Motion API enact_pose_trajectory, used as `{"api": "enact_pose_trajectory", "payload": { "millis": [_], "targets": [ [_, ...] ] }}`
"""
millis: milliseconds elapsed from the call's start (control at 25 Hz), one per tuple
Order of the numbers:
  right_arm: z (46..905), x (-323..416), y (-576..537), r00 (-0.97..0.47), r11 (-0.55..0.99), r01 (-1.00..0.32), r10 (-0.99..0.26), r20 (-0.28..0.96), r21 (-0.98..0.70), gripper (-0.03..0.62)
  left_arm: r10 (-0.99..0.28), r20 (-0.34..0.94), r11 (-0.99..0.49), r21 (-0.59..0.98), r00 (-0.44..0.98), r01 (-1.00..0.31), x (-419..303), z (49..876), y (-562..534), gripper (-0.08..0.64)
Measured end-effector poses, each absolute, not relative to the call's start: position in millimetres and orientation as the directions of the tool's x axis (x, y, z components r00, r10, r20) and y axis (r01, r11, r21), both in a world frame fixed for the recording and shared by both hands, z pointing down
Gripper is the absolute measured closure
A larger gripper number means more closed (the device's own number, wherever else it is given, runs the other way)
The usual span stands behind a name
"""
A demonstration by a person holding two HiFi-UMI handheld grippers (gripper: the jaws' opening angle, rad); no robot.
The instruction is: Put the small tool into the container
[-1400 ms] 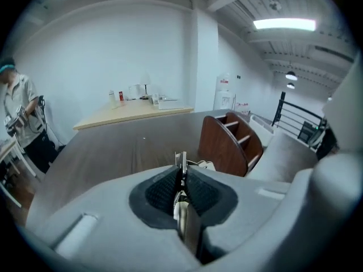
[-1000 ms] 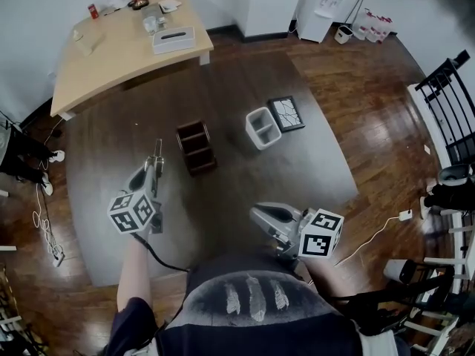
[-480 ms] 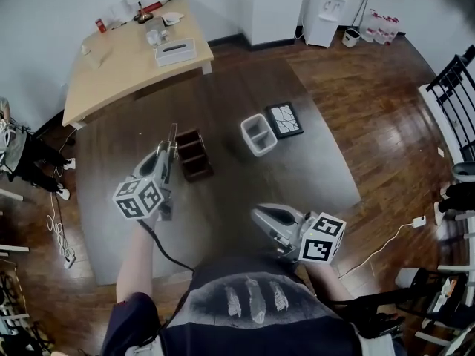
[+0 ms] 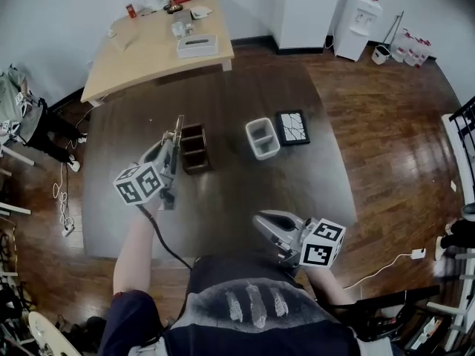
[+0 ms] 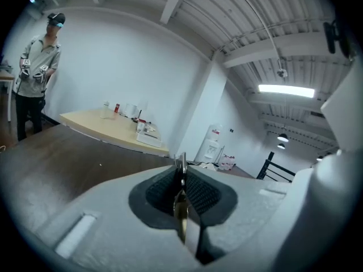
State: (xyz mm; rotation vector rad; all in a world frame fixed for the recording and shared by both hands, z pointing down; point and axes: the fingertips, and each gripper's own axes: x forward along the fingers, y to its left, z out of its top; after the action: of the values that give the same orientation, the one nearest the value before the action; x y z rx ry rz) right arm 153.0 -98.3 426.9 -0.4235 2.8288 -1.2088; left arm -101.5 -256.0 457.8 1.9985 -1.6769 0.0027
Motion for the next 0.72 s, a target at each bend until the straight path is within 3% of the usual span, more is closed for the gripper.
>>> {"api": "enact_pose_trajectory", "payload": {
  "millis": [160,400,720],
  "targets": [
    [432.1,144.5,-93.3,-0.976,0.666,-0.196,-0.205,0.075,-0.719,0.592,-0.927,0.334,-0.060,0.323,0.173,-0.945,-105.3,466.5,-261.7,0.531],
    [427.2,119.8,-103.6,-0.967,0.645,-0.234,-0.232,0.105,-0.728,0.592,-0.985,0.142,-0.019,0.483,0.100,-0.876,-136.4,446.6,-301.8,0.531],
    [432.4,79.0,-126.3,-0.940,0.622,-0.334,-0.273,0.204,-0.708,0.592,-0.973,0.096,-0.140,0.474,0.209,-0.869,-133.1,469.7,-355.4,0.531]
  ]
}}
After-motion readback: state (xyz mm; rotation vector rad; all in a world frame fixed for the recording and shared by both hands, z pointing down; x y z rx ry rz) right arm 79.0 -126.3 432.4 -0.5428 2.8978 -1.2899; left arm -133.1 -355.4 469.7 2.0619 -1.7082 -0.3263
